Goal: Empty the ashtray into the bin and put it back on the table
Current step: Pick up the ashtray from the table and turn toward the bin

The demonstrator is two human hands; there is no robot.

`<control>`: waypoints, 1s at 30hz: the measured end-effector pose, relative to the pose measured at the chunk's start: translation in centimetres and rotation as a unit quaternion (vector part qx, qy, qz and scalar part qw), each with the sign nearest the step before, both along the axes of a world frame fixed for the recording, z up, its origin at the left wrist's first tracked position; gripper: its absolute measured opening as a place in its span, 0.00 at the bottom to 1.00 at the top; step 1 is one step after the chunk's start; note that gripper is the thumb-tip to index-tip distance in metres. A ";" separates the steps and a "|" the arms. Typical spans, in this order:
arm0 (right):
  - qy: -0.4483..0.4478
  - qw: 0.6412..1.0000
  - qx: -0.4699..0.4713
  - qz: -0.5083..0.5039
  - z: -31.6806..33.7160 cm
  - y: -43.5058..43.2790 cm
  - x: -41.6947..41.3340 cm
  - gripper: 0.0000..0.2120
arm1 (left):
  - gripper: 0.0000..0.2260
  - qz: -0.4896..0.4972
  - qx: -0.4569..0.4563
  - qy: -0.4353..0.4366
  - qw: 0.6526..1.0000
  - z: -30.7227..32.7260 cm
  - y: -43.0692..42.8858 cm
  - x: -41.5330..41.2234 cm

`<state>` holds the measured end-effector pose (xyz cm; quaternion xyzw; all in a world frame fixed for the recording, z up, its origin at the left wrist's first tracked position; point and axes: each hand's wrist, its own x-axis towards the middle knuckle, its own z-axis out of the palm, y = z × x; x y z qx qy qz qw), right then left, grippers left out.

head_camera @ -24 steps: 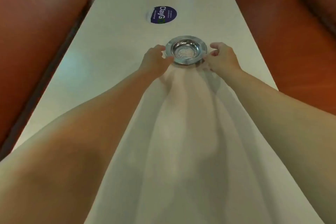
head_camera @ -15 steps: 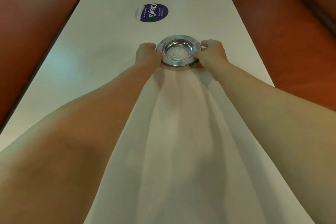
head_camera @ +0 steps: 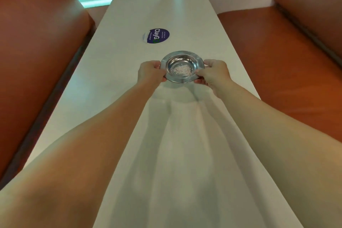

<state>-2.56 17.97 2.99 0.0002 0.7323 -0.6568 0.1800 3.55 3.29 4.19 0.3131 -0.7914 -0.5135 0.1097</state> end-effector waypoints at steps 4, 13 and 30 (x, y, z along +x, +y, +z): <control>0.013 1.000 -0.014 -0.023 1.9 3.0 4.3 0.22 | 0.14 -0.035 0.018 0.026 0.999 2.4 2.7 4.1; 0.020 0.994 -0.046 -0.101 4.8 13.1 19.6 0.20 | 0.13 -0.146 0.048 0.065 0.986 5.2 11.0 16.5; -0.022 0.971 -0.068 -0.227 5.6 33.8 35.7 0.09 | 0.21 -0.256 0.087 0.026 0.962 5.9 30.8 28.1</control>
